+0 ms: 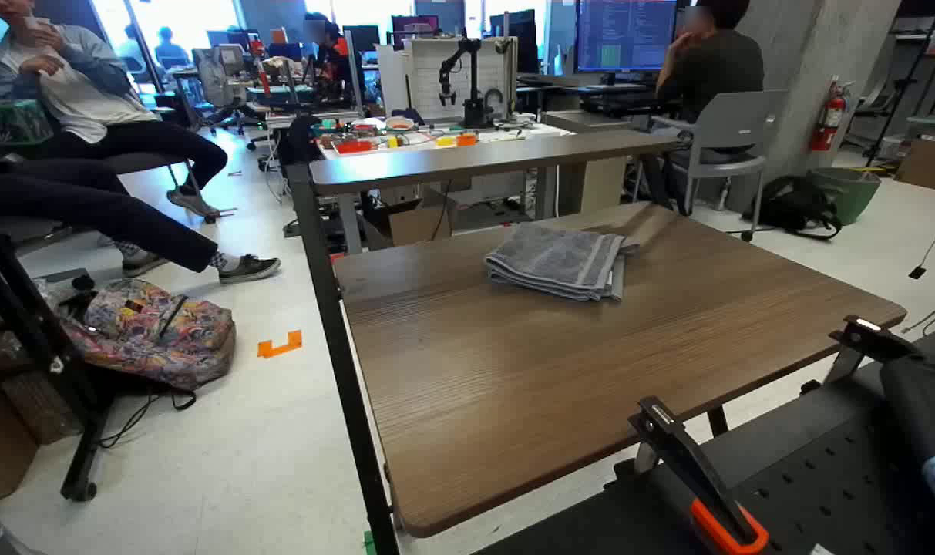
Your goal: Move the grey towel forwards
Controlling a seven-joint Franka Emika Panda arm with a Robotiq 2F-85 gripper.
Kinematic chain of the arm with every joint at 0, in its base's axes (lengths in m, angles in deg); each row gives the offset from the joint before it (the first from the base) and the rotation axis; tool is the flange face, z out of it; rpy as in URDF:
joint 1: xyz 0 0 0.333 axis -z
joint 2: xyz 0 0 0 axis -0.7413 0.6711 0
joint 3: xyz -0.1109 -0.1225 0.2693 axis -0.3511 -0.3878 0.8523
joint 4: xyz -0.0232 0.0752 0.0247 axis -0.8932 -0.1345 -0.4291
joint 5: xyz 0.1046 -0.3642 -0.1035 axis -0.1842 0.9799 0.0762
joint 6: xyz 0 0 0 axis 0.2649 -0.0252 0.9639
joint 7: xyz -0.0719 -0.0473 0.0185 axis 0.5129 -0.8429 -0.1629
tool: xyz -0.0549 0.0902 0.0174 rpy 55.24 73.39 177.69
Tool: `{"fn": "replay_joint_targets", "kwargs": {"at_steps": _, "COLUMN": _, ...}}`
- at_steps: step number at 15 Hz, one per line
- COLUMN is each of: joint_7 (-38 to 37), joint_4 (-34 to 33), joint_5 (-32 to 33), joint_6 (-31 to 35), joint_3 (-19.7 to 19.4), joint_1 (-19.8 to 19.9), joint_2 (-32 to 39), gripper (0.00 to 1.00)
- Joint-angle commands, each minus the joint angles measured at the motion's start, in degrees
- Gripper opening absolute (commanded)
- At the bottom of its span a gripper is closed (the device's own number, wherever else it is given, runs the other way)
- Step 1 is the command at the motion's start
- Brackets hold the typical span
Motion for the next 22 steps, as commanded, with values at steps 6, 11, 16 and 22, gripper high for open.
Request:
{"fn": "replay_joint_targets", "kwargs": {"at_steps": 6, "joint_7": 0.1, "joint_4": -0.2, "joint_5": -0.1, "joint_6": -0.1, "joint_3": 0.3, "joint_1": 0.4, "joint_2": 0.1, "gripper": 1.00}}
{"fn": "replay_joint_targets", "kwargs": {"at_steps": 11, "joint_7": -1.4, "joint_4": 4.9, "joint_5": 0.9, "joint_6": 7.8, "joint_3": 2.2, "joint_1": -0.3, "joint_2": 0.7, "gripper": 1.00}}
{"fn": "replay_joint_targets", "kwargs": {"at_steps": 16, "joint_7": -3.0, "joint_4": 13.3, "joint_5": 3.3, "joint_6": 24.4, "joint_3": 5.5, "joint_1": -1.5, "joint_2": 6.8, "gripper": 1.00}}
{"fn": "replay_joint_targets", "kwargs": {"at_steps": 22, "joint_7": -11.6, "joint_4": 10.1, "joint_5": 3.3, "joint_6": 42.1, "joint_3": 7.2, "joint_1": -3.2, "joint_2": 23.8, "gripper": 1.00}}
